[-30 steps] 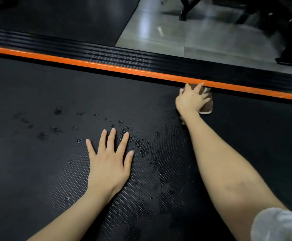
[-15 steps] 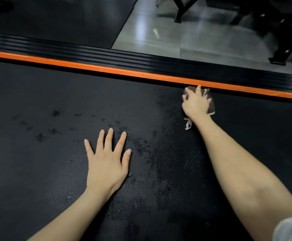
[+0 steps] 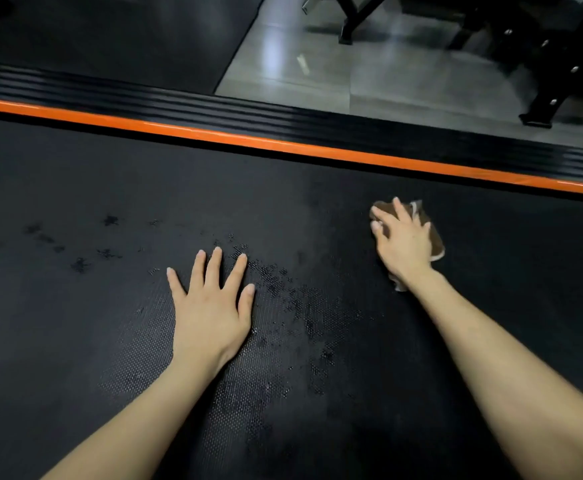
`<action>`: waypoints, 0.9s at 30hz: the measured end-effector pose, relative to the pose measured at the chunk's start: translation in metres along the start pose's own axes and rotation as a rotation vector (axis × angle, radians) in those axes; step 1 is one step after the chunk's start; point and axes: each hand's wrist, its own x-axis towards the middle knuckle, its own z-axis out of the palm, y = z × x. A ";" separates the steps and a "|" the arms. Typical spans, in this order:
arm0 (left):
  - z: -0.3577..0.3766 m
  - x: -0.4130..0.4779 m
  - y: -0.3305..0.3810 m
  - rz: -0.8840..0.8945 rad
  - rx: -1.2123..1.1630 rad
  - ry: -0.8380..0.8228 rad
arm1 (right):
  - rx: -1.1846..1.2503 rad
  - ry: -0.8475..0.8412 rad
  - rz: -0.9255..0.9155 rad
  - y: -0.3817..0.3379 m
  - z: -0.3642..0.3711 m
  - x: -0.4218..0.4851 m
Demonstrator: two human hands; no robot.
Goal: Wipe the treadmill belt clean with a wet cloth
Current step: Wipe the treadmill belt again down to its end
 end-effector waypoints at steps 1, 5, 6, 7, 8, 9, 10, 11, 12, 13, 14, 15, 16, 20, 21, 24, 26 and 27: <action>0.000 -0.001 0.001 -0.001 0.002 -0.005 | 0.006 0.004 -0.006 -0.014 0.006 -0.009; -0.002 0.001 0.000 -0.011 -0.004 -0.007 | 0.059 0.001 -0.375 -0.078 0.022 -0.109; -0.002 0.000 0.000 -0.009 -0.005 -0.005 | 0.088 -0.036 -0.475 -0.083 0.020 -0.139; -0.003 0.000 -0.001 -0.006 -0.004 0.001 | 0.104 -0.087 -0.552 -0.081 0.016 -0.161; -0.004 -0.001 -0.002 -0.002 -0.004 0.004 | 0.081 -0.130 -0.602 -0.069 0.011 -0.172; -0.004 -0.003 -0.003 0.003 -0.006 0.004 | 0.040 -0.121 -0.614 -0.048 0.007 -0.174; -0.004 -0.003 -0.003 0.006 -0.010 0.005 | 0.004 -0.079 -0.552 -0.020 0.000 -0.172; -0.004 -0.004 -0.003 0.005 -0.015 0.007 | -0.014 -0.037 -0.430 0.010 -0.007 -0.167; -0.004 -0.003 -0.003 0.002 -0.018 0.009 | -0.016 -0.019 -0.275 0.038 -0.018 -0.161; -0.003 -0.003 -0.002 0.001 -0.019 0.011 | 0.005 -0.017 -0.110 0.059 -0.027 -0.156; -0.003 -0.002 -0.001 0.001 -0.019 0.013 | 0.014 -0.023 0.030 0.069 -0.033 -0.154; -0.002 -0.001 -0.001 0.001 -0.016 0.012 | 0.009 -0.019 0.110 0.065 -0.034 -0.154; -0.001 -0.001 0.000 0.001 -0.013 0.008 | -0.017 -0.019 0.114 0.049 -0.030 -0.159; -0.001 -0.002 -0.002 -0.001 -0.006 0.003 | -0.036 -0.077 -0.297 -0.052 -0.005 -0.219; -0.001 -0.002 -0.004 0.008 -0.011 0.009 | -0.008 -0.136 -0.401 -0.062 -0.005 -0.238; -0.004 -0.002 -0.005 0.024 -0.038 0.008 | 0.000 -0.173 -0.506 -0.019 -0.020 -0.263; -0.004 -0.002 -0.005 0.020 -0.043 -0.003 | 0.007 -0.120 -0.337 0.036 -0.035 -0.269; -0.005 -0.003 -0.004 0.020 -0.040 -0.008 | 0.035 -0.103 -0.203 0.060 -0.045 -0.271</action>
